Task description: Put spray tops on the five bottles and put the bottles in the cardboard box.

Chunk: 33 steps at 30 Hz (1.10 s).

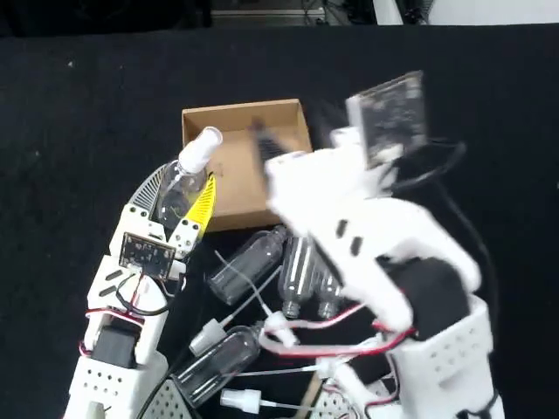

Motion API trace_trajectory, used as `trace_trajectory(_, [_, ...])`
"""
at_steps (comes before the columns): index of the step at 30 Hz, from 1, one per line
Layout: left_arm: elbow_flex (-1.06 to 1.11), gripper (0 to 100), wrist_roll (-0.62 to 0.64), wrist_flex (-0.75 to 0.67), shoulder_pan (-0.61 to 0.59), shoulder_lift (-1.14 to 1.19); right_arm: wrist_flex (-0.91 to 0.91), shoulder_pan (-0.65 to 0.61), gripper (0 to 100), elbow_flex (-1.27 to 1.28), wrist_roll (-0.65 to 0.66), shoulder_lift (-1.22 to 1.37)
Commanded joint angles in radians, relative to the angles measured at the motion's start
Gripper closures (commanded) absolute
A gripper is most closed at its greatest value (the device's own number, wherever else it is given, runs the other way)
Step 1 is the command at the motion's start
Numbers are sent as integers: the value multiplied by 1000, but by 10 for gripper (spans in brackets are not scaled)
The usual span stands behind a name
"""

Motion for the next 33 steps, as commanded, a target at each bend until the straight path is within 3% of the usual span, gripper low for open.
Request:
trace_trajectory(1, [24, 969, -8, -32, -2, -2, 55, 213, 914, 16, 20, -18])
trace_trajectory(4, [24, 970, -9, -31, -2, 2, 3, 322, 988, 156, 127, -18])
trace_trajectory(10, [24, 970, -9, 2, -16, 0, -270, 388, 977, 565, 166, -22])
trace_trajectory(14, [24, 970, 17, -163, -185, 2, -445, 385, 977, 783, 103, -24])
trace_trajectory(19, [24, 970, 328, -316, -363, 5, -508, 382, 977, 863, 46, -24])
trace_trajectory(22, [24, 967, 381, -400, -427, 35, -503, 359, 977, 886, 54, -24])
trace_trajectory(27, [2, 967, 319, -606, -466, 232, -511, 301, 977, 928, 55, -25])
trace_trajectory(33, [-217, 970, 322, -706, -556, 667, -511, 272, 977, 943, 55, -25])
